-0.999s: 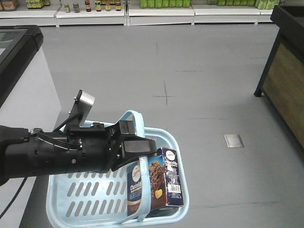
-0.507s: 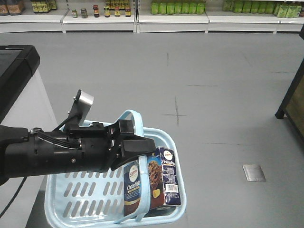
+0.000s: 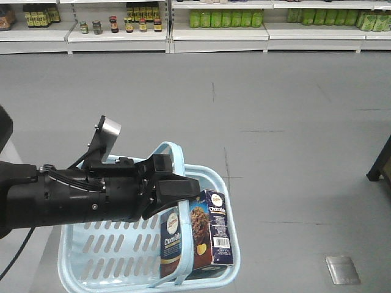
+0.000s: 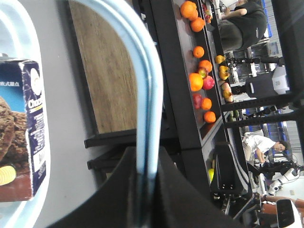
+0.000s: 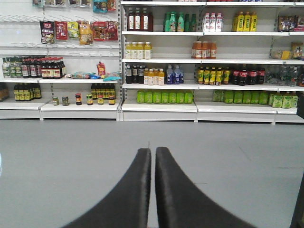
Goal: Left arm holds basket, right arm returns cookies
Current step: 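Drive toward the drink shelves holding the basket in the left gripper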
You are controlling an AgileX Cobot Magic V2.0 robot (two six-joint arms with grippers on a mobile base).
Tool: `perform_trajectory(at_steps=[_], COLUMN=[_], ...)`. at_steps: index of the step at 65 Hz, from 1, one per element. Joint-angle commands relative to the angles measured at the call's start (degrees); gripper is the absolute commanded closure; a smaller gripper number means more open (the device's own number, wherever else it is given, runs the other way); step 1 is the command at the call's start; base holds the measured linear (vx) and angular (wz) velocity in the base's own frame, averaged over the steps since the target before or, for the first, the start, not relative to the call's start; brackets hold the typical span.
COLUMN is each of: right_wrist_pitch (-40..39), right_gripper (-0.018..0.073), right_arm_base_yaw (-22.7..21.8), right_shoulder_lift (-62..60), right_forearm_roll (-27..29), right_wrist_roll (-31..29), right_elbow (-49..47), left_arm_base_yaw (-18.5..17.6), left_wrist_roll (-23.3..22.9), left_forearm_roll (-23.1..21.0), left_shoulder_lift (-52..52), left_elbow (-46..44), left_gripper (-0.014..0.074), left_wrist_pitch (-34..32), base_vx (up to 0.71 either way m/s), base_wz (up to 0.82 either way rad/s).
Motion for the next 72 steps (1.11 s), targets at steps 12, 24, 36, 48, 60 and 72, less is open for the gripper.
perform_trajectory(at_steps=[12, 24, 36, 48, 60, 72], right_wrist_pitch=[-4.2, -4.2, -4.2, -4.2, -4.2, -4.2], right_gripper=[0.0565, 0.0565, 0.0565, 0.0565, 0.0565, 0.0565], right_arm_base_yaw=[-0.1, -0.1, -0.1, -0.1, -0.1, -0.1], right_shoulder_lift=[-0.6, -0.6, -0.6, -0.6, -0.6, -0.6], right_forearm_roll=[-0.2, -0.2, -0.2, -0.2, -0.2, -0.2], right_wrist_roll=[0.1, 0.1, 0.1, 0.1, 0.1, 0.1], right_elbow=[1.0, 1.0, 1.0, 1.0, 1.0, 1.0], left_arm_base_yaw=[-0.3, -0.3, -0.3, -0.3, -0.3, -0.3], left_wrist_roll=[0.2, 0.2, 0.2, 0.2, 0.2, 0.2], left_forearm_roll=[-5.6, -5.6, -5.6, -5.6, -5.6, -5.6], left_shoulder_lift=[-2.1, -2.1, -2.1, -2.1, -2.1, -2.1], left_elbow=[-2.1, -2.1, -2.1, -2.1, -2.1, -2.1], left_gripper=[0.0602, 0.0602, 0.0602, 0.0602, 0.0602, 0.0602], left_wrist_pitch=[2.4, 2.4, 2.4, 2.4, 2.4, 2.4], base_vx=[0.51, 0.53, 0.54, 0.53, 0.52, 0.52], base_wz=[-0.03, 0.00, 0.03, 0.03, 0.02, -0.01])
